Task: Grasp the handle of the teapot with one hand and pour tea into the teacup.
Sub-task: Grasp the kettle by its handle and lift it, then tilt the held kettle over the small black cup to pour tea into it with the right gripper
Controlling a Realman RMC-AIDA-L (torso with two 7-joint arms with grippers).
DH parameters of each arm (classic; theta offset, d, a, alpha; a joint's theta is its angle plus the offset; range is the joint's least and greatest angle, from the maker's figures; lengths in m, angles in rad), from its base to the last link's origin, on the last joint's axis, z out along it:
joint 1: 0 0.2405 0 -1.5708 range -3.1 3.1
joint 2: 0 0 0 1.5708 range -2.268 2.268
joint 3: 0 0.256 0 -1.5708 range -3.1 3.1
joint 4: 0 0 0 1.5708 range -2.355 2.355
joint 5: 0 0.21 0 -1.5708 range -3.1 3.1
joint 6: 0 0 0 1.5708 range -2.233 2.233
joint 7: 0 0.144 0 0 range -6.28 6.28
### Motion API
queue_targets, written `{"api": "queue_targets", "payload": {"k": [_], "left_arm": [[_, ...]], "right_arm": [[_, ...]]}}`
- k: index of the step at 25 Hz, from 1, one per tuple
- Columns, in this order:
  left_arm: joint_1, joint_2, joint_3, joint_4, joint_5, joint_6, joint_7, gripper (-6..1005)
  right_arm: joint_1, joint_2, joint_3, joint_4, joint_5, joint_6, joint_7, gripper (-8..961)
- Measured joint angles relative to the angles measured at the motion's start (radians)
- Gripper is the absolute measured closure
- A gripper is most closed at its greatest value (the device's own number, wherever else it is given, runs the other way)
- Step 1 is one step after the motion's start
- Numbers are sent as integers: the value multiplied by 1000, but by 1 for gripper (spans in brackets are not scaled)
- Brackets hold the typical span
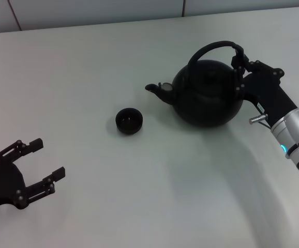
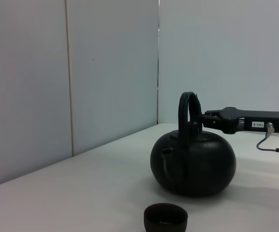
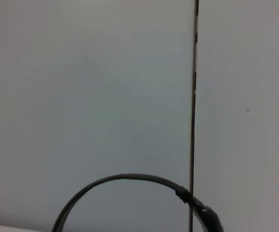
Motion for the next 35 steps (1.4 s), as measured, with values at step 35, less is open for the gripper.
{"api": "queue_targets", "payload": {"k": [35], "left_arm": [[0,0,0,-13,-8,10,1,200]], "right_arm": [[155,-16,-96,-461,-343,-13,612,865]]}}
